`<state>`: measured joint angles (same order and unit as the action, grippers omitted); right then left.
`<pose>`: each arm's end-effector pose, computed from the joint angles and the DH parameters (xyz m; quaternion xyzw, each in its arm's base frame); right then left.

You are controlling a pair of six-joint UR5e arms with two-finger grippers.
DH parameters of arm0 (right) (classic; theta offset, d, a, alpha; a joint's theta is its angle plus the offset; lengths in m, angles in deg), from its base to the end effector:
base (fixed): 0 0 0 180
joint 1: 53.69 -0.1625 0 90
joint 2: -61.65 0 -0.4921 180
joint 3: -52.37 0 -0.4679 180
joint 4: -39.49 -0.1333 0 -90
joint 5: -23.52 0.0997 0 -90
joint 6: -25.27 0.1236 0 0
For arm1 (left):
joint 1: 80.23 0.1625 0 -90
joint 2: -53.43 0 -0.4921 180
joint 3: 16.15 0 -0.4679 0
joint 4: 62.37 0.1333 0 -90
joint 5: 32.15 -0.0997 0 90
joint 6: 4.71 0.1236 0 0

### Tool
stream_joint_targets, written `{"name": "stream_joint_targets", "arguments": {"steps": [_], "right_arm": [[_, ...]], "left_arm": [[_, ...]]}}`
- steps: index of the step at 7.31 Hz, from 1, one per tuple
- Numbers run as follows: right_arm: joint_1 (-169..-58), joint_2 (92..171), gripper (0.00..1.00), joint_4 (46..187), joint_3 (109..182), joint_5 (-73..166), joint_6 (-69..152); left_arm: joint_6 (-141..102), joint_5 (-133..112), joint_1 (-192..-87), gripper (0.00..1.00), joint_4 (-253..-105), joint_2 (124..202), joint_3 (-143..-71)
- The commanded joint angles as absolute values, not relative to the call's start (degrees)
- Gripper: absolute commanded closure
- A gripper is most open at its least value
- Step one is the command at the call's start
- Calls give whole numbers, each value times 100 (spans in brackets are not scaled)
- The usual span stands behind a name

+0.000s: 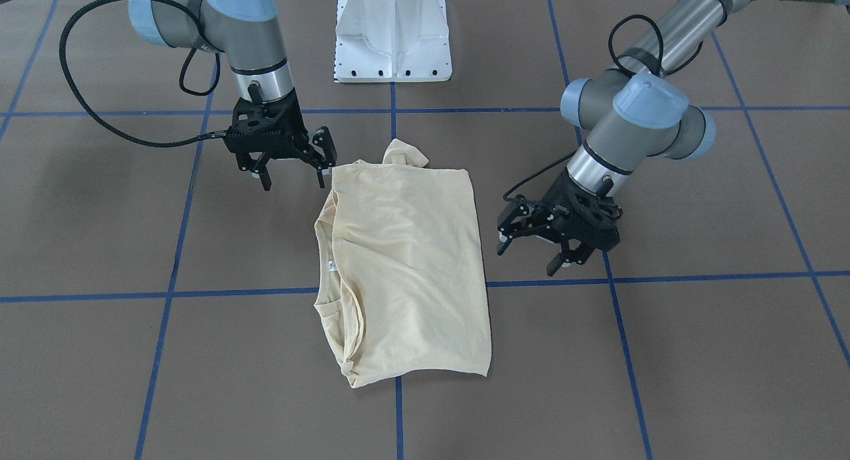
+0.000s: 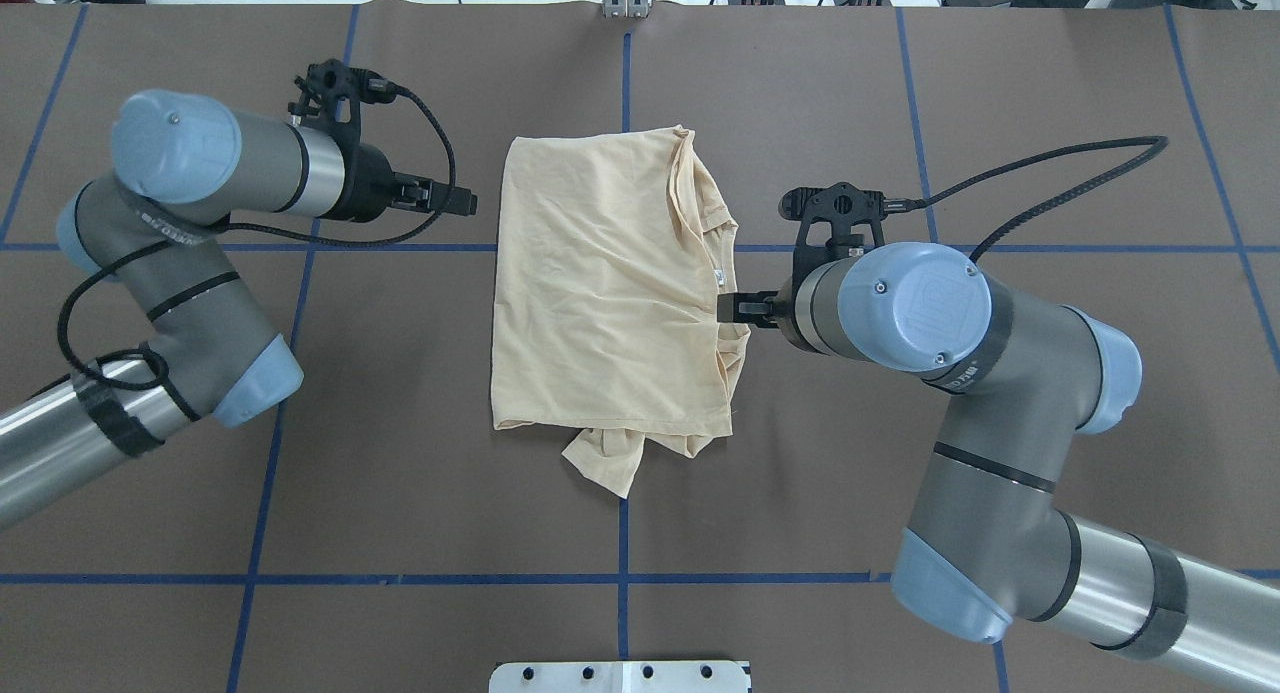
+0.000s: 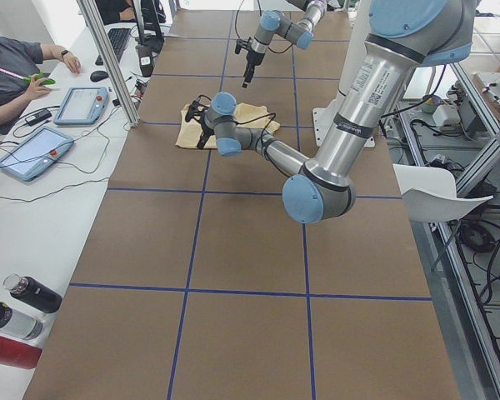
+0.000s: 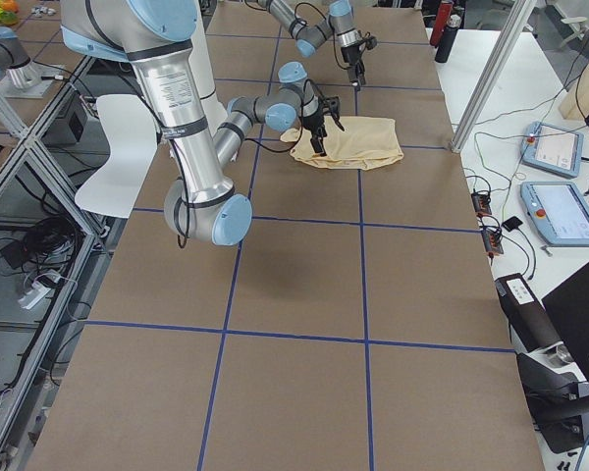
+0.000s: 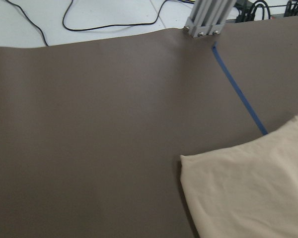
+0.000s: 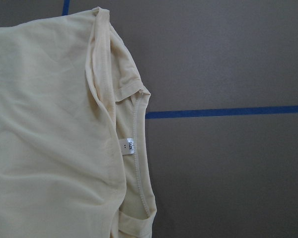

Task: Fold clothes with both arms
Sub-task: 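Lower both grippers to the sides of the folded shirt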

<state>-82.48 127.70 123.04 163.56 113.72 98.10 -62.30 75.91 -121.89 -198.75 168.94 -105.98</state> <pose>-0.5395 -0.4481 0.2792 0.1684 -0.4012 0.0904 0.8958 0.5179 -0.5879 0.3486 0.2469 0.5384 0.0271 0.8052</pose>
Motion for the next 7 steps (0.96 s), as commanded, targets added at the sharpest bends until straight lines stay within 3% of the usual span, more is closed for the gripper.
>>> {"name": "stream_joint_targets", "arguments": {"steps": [1, 2, 5, 7], "right_arm": [[-8234, 12871, 0, 12290, 16443, 11370, 9892], [-8225, 12871, 0, 12290, 16434, 11370, 9900], [-8216, 12871, 0, 12281, 16425, 11344, 9909], [-8208, 12862, 0, 12281, 16425, 11343, 9909]], "left_arm": [[-7147, 6984, -11175, 0, -18492, 16444, -12050], [-7560, 6684, -10657, 0, -17724, 16478, -12439], [-8056, 6391, -10019, 1, -17734, 16531, -12005], [-8038, 6391, -10019, 9, -17734, 16566, -11898]]}}
